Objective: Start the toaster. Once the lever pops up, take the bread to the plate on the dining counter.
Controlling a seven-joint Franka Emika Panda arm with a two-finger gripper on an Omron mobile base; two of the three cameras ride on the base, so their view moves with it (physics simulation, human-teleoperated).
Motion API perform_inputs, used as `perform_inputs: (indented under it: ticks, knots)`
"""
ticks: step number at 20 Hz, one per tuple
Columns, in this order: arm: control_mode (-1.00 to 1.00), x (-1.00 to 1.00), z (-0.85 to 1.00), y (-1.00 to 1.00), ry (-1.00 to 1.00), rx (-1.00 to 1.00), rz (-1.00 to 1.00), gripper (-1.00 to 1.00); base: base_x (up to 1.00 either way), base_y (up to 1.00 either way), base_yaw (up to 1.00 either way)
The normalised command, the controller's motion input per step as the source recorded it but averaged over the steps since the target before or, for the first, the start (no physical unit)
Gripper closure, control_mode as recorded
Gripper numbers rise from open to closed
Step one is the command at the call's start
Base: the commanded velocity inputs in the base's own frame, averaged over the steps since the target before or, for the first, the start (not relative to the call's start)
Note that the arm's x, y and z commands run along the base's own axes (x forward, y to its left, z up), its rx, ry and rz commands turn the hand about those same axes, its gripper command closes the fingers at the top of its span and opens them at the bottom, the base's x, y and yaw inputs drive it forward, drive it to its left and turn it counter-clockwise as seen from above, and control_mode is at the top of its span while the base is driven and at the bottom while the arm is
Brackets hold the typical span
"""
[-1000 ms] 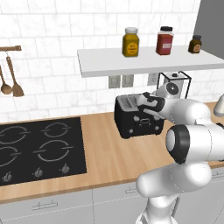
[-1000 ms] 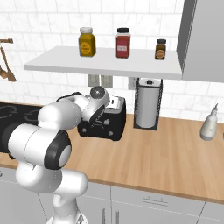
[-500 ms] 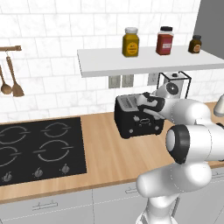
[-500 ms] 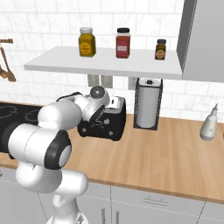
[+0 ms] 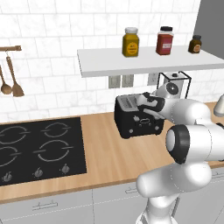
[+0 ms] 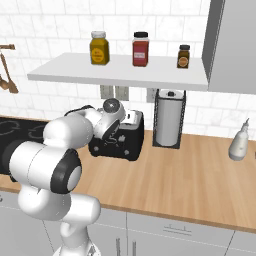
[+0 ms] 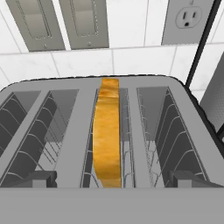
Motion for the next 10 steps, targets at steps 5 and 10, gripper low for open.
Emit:
perform_inputs:
  ticks: [5,10]
  knots:
    - [-1.0,0.0,0.0,0.0,0.0,0.0,0.0,-1.0,0.0,0.0,0.0]
    - [-1.0,0.0,0.0,0.0,0.0,0.0,0.0,-1.0,0.0,0.0,0.0]
